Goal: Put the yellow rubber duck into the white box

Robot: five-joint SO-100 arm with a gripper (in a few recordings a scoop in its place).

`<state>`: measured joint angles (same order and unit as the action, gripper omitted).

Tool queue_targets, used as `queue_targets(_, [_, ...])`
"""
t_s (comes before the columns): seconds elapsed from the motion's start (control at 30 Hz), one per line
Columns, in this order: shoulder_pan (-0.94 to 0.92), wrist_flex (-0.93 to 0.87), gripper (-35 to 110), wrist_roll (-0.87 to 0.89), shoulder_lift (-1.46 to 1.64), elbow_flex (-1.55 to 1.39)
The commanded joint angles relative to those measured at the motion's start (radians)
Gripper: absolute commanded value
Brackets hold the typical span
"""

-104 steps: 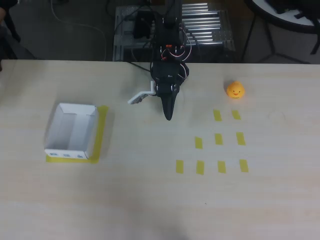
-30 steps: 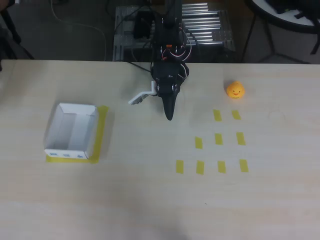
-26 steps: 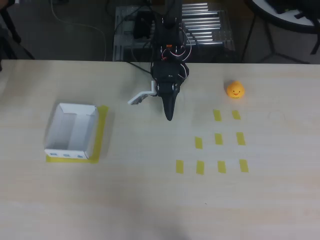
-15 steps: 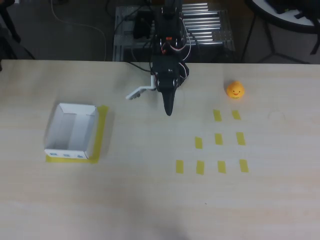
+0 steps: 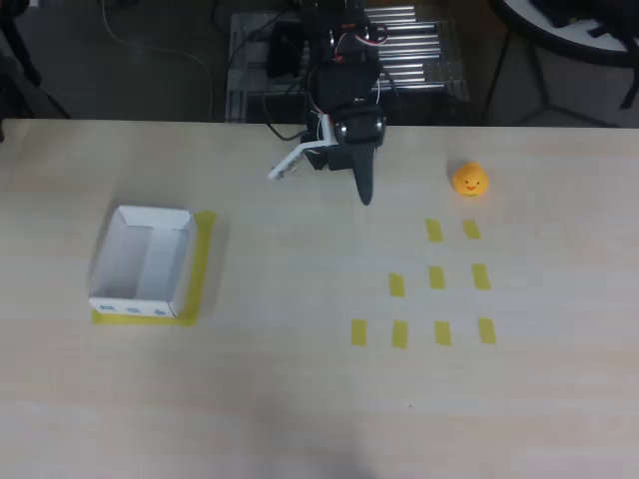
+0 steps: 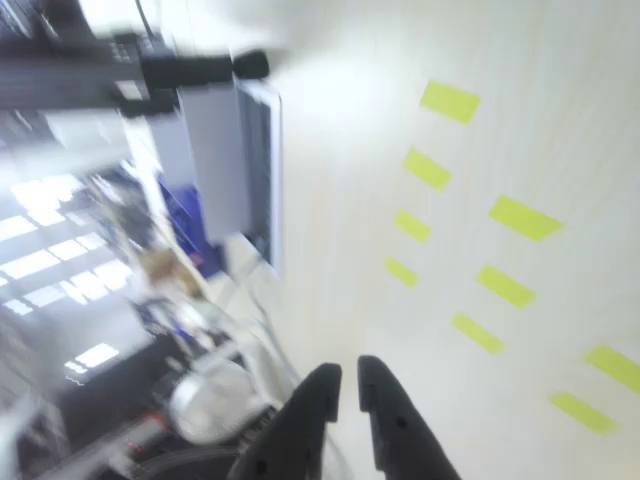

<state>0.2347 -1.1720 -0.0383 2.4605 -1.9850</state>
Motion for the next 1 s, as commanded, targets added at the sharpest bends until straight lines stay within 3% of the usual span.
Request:
queue_targets(0.0, [0.115, -0.055, 3, -0.209, -0.061, 0.169])
queue_targets(0.17, [0.179, -0.087, 22, -0.232, -0.072, 0.132])
queue_targets(0.53, [0.376, -0.221, 48, -0.318, -0.193, 0.179])
queue_targets(0.97, [0.742, -0.413, 54, -0.319, -0.391, 0.244])
